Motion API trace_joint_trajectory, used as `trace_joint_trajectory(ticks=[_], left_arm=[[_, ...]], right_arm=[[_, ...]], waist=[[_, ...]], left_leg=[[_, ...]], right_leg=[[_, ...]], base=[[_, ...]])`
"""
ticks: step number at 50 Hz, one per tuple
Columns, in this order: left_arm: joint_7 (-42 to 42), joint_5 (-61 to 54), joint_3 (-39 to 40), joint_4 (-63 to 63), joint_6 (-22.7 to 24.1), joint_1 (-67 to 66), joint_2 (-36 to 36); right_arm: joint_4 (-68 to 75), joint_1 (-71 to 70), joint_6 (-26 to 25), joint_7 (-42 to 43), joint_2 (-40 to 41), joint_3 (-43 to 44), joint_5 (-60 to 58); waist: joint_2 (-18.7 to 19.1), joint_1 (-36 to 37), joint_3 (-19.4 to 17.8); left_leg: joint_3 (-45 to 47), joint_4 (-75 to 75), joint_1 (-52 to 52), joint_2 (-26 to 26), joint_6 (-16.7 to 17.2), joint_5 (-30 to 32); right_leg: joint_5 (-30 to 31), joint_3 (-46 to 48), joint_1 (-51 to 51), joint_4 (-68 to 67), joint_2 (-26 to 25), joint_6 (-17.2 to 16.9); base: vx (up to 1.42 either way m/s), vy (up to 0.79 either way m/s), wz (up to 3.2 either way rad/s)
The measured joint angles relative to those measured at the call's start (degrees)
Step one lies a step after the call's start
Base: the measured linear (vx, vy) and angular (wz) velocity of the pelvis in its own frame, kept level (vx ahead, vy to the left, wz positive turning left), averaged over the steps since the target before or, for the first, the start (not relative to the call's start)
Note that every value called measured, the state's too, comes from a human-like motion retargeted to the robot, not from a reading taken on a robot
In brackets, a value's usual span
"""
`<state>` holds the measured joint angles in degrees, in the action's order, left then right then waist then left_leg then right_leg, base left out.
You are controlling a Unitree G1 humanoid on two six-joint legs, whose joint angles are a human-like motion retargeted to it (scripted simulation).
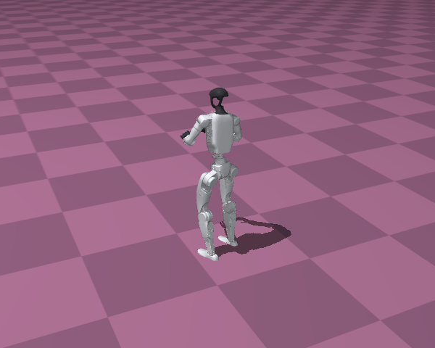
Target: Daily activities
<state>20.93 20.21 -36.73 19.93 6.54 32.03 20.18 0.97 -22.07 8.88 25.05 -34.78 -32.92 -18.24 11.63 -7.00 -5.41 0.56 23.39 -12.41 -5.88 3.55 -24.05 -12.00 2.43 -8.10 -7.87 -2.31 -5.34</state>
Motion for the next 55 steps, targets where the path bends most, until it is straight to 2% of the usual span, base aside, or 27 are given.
trace_joint_trajectory(ticks=[12,25,40,55], left_arm=[[1.3,4.6,1.3,-0.9,-0.7,-0.1,1.0],[3.4,11.6,-0.4,-1.6,-0.1,0.1,2.9],[2.0,18.0,-3.1,-1.7,0.6,1.0,4.8],[-0.6,18.2,-3.6,-1.6,0.6,0.6,5.0]], right_arm=[[-4.8,1.4,0.2,-1.1,-3.4,3.9,-4.4],[-4.3,-0.4,0.8,-2.6,-6.2,1.4,-9.9],[-0.7,-1.0,0.8,-4.5,-6.0,0.6,-13.2],[1.4,-0.1,-0.1,-7.9,-5.2,1.3,-13.8]], waist=[[-1.3,0.2,1.0],[-3.4,1.0,2.1],[-5.1,0.7,2.7],[-5.9,0.5,2.7]], left_leg=[[-1.0,-2.0,1.5,0.7,-0.8,1.2],[-1.2,-5.3,4.5,0.9,-1.1,2.3],[-0.4,-11.1,9.1,1.7,-1.6,4.5],[0.4,-15.0,12.5,2.3,-2.0,6.2]], right_leg=[[1.0,-0.1,1.2,0.8,0.3,0.1],[3.2,-0.6,4.3,4.5,0.4,-0.4],[5.0,-1.2,7.7,8.4,1.2,-1.1],[5.3,-1.6,9.5,9.6,1.8,-1.4]], base=[[0.0,0.0,0.0],[0.0,0.0,0.0],[0.0,0.0,0.0],[0.0,0.0,0.0]])
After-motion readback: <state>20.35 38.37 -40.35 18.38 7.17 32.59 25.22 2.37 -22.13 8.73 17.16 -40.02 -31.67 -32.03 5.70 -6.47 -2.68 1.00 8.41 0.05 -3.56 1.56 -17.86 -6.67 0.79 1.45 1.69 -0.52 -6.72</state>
